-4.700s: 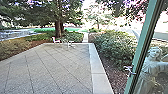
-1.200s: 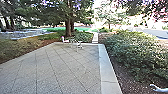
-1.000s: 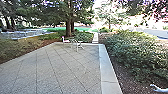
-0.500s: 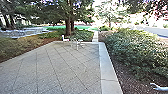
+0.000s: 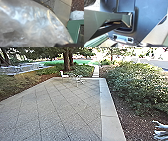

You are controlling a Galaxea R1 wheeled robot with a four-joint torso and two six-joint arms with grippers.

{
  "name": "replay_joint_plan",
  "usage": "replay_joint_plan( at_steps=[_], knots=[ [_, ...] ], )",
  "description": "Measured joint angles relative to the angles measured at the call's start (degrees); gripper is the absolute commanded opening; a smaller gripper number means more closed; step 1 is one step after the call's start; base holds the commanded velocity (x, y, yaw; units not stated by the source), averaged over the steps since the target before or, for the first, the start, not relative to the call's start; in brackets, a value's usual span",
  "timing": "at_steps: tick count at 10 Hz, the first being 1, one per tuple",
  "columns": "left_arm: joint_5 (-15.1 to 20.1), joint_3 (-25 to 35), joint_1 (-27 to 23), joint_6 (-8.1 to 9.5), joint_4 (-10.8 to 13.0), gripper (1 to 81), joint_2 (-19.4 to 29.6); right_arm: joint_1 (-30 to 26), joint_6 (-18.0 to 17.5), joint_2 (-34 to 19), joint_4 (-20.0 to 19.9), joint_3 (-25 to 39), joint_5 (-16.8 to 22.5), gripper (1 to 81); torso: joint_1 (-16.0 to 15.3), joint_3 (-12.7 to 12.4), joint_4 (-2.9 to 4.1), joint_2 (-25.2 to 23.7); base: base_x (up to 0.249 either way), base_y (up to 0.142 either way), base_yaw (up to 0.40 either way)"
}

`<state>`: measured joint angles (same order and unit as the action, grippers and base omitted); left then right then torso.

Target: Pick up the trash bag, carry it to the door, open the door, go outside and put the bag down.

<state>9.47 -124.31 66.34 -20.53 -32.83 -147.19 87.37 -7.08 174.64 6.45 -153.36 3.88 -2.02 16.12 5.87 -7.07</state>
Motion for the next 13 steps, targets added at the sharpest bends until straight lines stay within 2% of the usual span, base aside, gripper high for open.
replay_joint_plan(
  at_steps=[4, 6, 7, 9, 10, 13],
  knots=[
    [6.7, -0.3, -10.9, 0.05, -5.0, 1.0, 1.6, -0.8, 0.0, -0.1, 0.0, 0.0, -0.3, 81.1, 0.0, 6.6, 0.0, 0.0, 0.0, 0.0, 0.0],
    [11.1, -4.6, -15.1, 0.11, -6.6, 1.0, 0.7, -0.9, 0.1, -0.1, -0.1, 0.0, -0.4, 81.1, 0.0, 7.5, 0.11, 0.1, 0.0, 0.0, 0.0],
    [13.8, -8.0, -16.5, 0.24, -7.0, 1.0, -0.2, -0.8, 0.2, -0.2, 0.0, 0.0, -0.4, 81.1, 0.0, 7.5, 0.76, 0.1, 0.0, 0.0, 0.0],
    [18.9, -15.1, -20.2, 0.57, -7.5, 1.0, -2.4, -0.7, 0.5, -0.5, 0.0, 0.0, -0.2, 81.1, 0.0, 7.7, 3.8, 0.1, 0.0, 0.0, 0.0],
    [21.1, -18.7, -22.0, 0.83, -7.5, 1.0, -3.3, -0.7, 0.4, -0.7, 0.0, 0.0, -0.4, 81.1, 0.0, 8.5, 5.2, 0.1, 0.0, 0.0, 0.0],
    [26.9, -25.0, -27.6, 0.91, -7.5, 1.0, -6.8, -0.9, 0.0, -1.2, -0.3, -0.1, -0.7, 81.1, -0.1, 12.5, 8.33, 0.1, 0.0, 0.0, 0.0]
  ],
)
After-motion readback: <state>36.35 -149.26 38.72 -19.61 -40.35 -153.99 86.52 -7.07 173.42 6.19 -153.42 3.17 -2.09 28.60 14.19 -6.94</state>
